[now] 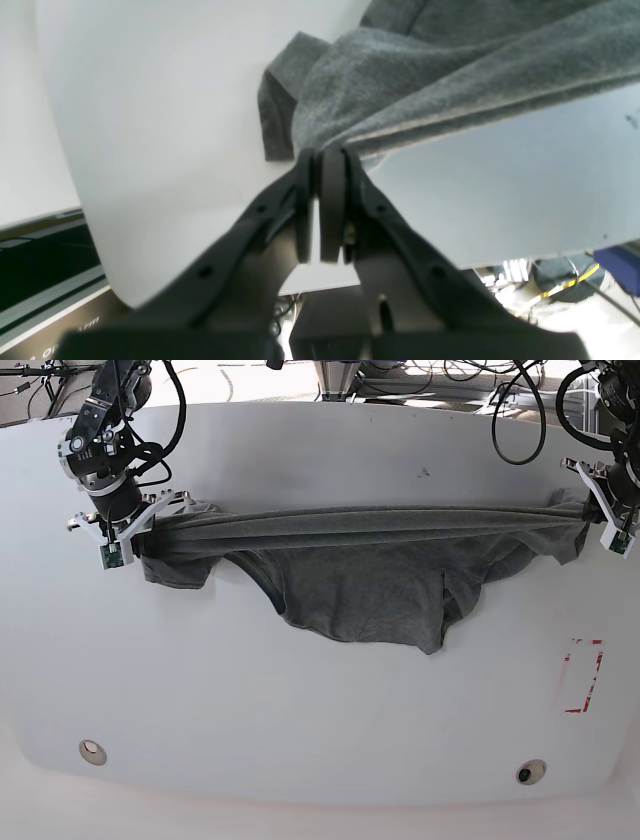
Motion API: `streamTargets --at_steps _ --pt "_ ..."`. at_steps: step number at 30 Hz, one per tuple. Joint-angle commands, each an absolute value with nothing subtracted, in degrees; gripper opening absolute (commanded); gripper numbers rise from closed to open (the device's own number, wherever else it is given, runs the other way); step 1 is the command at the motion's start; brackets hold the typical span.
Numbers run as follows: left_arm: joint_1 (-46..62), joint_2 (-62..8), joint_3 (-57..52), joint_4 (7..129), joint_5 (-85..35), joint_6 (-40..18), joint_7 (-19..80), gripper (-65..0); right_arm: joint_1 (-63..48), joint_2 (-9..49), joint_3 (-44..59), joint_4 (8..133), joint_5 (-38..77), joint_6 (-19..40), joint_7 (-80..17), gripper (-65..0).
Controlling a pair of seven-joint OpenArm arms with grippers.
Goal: Fold the T-shirt properly
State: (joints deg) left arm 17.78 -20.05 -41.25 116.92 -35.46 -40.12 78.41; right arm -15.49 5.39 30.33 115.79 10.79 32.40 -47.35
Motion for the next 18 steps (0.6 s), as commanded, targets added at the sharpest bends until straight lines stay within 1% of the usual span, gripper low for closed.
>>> streamTargets --at_steps 1,7,11,13,15,18 --pt "18.2 -21.4 -41.9 117.1 -33.4 -40.0 78.5 -65.0 -15.7 6.4 30.6 116.7 9.6 31.0 -46.6 -64.2" --pt "22.3 -22.0 -41.7 117.4 -33.4 -40.0 77.9 -64.3 -16.4 6.3 30.5 116.4 9.8 31.4 -46.9 -63.4" --pt "23.9 -22.4 -41.4 117.3 -33.1 -40.0 77.4 -62.0 -16.7 6.4 30.5 116.3 9.6 31.3 -47.0 -62.0" --pt "24.8 -22.5 -41.3 117.3 -33.0 -40.0 77.1 -61.2 -16.8 6.4 30.6 116.4 9.7 31.3 -47.0 -60.6" --pt "26.0 -23.3 -41.4 117.5 -33.7 -40.0 77.2 -62.8 -17.4 6.1 30.7 116.3 10.2 31.2 -46.8 -56.6" --pt "26.8 -23.4 -41.5 117.6 -34.0 -40.0 77.2 -63.5 -17.7 6.0 30.7 116.3 10.2 31.1 -47.0 -52.5"
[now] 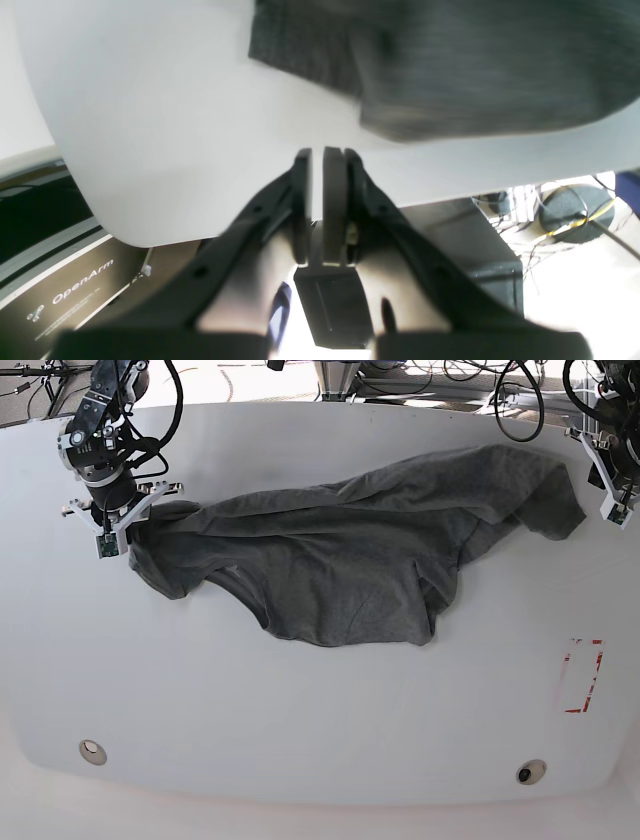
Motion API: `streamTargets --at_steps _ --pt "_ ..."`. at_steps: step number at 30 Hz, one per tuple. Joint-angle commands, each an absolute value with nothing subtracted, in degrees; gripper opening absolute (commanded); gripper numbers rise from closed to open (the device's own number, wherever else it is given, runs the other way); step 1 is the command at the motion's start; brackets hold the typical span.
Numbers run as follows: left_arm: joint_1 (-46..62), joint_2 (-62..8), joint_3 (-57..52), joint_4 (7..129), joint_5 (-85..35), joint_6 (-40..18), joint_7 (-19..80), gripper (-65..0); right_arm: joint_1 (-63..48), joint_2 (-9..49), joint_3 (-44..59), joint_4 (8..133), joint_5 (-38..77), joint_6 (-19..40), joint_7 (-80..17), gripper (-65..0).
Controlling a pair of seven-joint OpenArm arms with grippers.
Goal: Fold the T-shirt properly
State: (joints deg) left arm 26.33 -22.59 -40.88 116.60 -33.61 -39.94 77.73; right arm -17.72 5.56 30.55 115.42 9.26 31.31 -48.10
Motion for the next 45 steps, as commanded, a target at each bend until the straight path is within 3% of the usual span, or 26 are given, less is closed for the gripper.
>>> streamTargets --at_steps 1,5,7,11,25,37,45 --pt "27.0 -23.4 -41.6 117.6 -34.0 -40.0 77.2 -63.8 -17.8 5.9 30.7 116.2 10.2 31.1 -47.0 -51.0" --pt "27.2 -23.3 -41.5 117.6 -34.0 -40.0 77.3 -64.0 -18.0 5.7 30.7 116.3 10.5 31.2 -47.1 -44.1" --pt "26.3 -22.7 -41.3 117.5 -33.9 -40.0 77.4 -64.2 -17.8 5.1 30.6 117.0 10.6 31.0 -47.3 -36.9" --pt "26.1 -22.6 -41.1 117.4 -33.9 -40.0 77.5 -64.2 -17.9 4.7 30.6 117.3 10.8 31.0 -47.5 -33.0" --pt "25.8 -21.8 -40.9 116.7 -33.8 -40.0 77.6 -64.2 -17.9 2.6 30.7 118.7 10.6 31.0 -47.1 -29.8" --pt "24.2 -21.5 -41.1 116.9 -32.6 -40.0 75.8 -64.6 -15.1 2.6 30.4 119.5 10.9 30.9 -47.2 -23.0" --pt "20.0 -21.5 -40.5 116.4 -32.7 -40.0 74.3 -60.7 -13.1 2.8 29.8 119.3 10.7 30.9 -47.5 -20.8"
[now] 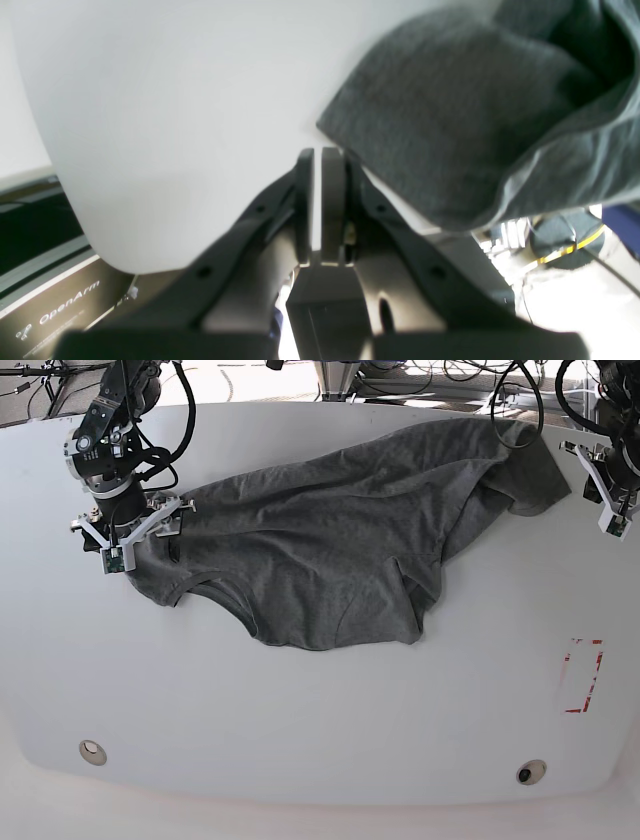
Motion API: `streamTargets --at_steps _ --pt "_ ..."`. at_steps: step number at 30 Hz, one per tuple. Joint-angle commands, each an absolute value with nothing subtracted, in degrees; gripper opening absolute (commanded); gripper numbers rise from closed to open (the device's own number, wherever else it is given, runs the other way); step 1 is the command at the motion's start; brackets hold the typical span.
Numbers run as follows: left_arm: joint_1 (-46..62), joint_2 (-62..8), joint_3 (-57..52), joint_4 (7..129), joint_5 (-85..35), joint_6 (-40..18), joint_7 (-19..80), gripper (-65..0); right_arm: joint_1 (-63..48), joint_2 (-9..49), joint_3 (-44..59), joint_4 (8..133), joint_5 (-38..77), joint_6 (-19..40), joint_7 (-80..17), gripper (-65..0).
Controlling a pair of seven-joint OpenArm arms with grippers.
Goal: Fold the T-shirt properly
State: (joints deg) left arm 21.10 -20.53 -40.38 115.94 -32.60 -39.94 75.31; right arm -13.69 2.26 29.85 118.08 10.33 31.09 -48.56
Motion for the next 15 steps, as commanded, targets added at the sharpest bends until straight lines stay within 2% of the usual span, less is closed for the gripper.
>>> streamTargets --at_steps 1,2,8,12,15 --pt "16.1 -21.0 -39.8 115.7 -32.8 -40.0 75.8 -53.2 -13.2 3.1 29.6 118.9 10.7 31.2 -47.5 -21.5" --pt "12.3 -20.5 -39.1 114.9 -32.9 -40.0 77.3 -45.7 -13.2 3.3 29.4 118.6 10.8 31.5 -47.6 -22.2" --pt "6.4 -18.9 -36.9 113.1 -33.2 -40.0 80.0 -29.0 -13.3 3.6 29.2 118.5 10.9 31.7 -47.8 -22.6" --pt "1.7 -17.3 -32.5 112.5 -33.3 -40.0 80.0 -25.1 -13.6 3.1 29.1 118.8 11.0 32.5 -47.6 -21.8" --pt "0.7 -16.3 -31.0 112.2 -33.2 -40.0 80.0 -27.9 -13.6 3.0 28.9 119.0 10.9 32.6 -47.6 -21.7"
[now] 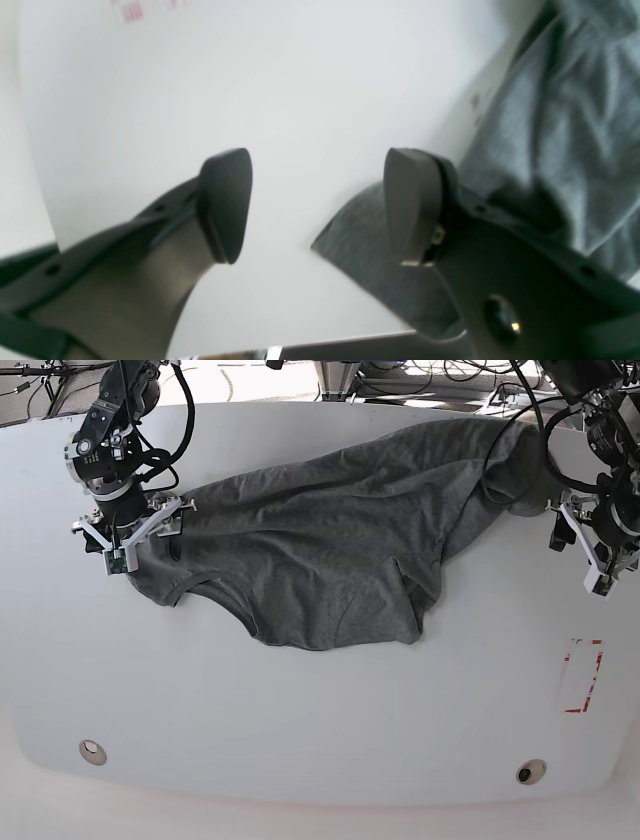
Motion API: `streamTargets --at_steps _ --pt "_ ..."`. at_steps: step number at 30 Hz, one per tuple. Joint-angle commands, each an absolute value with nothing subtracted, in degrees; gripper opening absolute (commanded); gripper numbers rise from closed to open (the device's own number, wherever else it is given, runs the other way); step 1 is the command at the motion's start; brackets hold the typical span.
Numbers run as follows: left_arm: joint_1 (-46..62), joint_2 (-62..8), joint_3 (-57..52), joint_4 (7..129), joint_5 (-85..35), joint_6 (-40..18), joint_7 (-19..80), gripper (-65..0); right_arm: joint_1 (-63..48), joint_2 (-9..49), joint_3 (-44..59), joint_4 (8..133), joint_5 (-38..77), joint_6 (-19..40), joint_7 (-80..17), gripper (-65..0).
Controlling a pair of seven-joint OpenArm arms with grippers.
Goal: Fold the T-shirt properly
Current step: 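Move the left gripper over the shirt toward the right gripper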
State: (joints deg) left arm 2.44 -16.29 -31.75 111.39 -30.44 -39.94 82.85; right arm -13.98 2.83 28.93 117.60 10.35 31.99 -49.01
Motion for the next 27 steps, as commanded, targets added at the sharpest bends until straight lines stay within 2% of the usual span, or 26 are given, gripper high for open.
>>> streamTargets --at_steps 1,7,13,17,19,21,23,27 --pt "0.4 -15.9 -30.5 112.1 -33.1 -40.0 80.0 -29.3 -13.6 3.0 28.8 119.1 10.9 32.6 -47.6 -21.6" --pt "-0.1 -13.7 -26.6 111.1 -32.7 -40.0 80.0 -36.5 -13.2 2.8 28.5 118.9 10.8 33.0 -47.6 -21.9" --pt "1.4 -12.4 -21.2 109.6 -32.0 -40.0 76.9 -53.9 -11.0 2.9 28.8 118.2 10.7 33.5 -47.7 -22.2" --pt "1.8 -12.1 -18.1 109.3 -31.7 -40.0 75.4 -59.9 -9.4 2.8 28.8 117.1 10.8 33.8 -47.7 -22.1" --pt "2.3 -11.9 -13.9 110.1 -31.6 -40.0 76.1 -59.7 -6.2 2.8 28.9 114.9 10.6 34.3 -47.7 -22.3" --pt "2.2 -11.9 -12.7 110.2 -31.1 -40.0 76.7 -53.8 -4.9 2.9 28.8 114.0 10.6 34.5 -47.8 -22.3" --pt "2.1 -11.7 -11.6 110.3 -30.4 -40.0 76.9 -51.4 -3.6 3.0 28.8 112.9 10.5 34.8 -47.9 -22.3" --pt "1.9 -11.1 -10.1 109.9 -28.4 -40.0 76.7 -50.1 -2.2 3.2 28.7 110.9 10.5 35.1 -47.8 -22.5"
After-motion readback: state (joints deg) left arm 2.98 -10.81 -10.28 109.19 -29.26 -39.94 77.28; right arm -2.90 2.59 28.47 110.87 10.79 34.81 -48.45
